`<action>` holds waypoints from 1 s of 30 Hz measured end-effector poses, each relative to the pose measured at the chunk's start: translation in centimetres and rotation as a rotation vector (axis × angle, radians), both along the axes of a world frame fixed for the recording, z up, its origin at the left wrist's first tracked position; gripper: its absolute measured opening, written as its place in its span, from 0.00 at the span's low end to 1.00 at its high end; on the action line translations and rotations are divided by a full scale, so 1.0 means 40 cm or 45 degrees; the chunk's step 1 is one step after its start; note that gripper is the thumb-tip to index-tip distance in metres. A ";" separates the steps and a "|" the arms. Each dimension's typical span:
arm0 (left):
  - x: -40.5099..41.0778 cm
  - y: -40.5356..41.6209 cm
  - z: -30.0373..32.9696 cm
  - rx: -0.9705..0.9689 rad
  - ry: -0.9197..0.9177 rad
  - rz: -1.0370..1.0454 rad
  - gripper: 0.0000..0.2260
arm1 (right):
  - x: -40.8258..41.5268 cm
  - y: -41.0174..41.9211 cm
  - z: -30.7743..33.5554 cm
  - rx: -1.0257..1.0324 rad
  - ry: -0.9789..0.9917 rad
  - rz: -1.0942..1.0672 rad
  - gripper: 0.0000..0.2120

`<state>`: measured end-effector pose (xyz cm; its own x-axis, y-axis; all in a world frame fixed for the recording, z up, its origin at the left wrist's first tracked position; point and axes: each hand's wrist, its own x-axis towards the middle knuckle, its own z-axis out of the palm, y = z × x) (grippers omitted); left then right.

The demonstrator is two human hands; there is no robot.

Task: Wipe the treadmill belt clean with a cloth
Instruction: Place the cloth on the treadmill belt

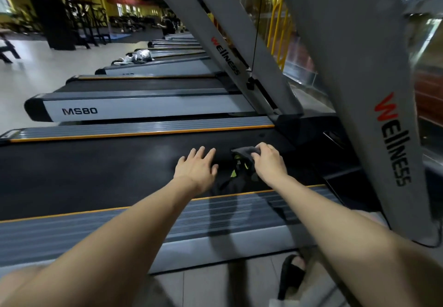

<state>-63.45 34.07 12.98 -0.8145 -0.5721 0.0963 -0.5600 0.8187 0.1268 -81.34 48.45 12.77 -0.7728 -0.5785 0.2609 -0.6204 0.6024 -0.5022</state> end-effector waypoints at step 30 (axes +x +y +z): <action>-0.479 -0.513 -0.465 0.029 -0.032 -0.198 0.26 | -0.520 -0.432 -0.312 -0.131 0.312 -0.101 0.07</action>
<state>-82.63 13.55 -5.61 -0.8953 -0.4410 0.0633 -0.4303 0.8928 0.1336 -102.15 31.16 0.29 -0.7213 -0.4794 0.4999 -0.6837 0.6080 -0.4036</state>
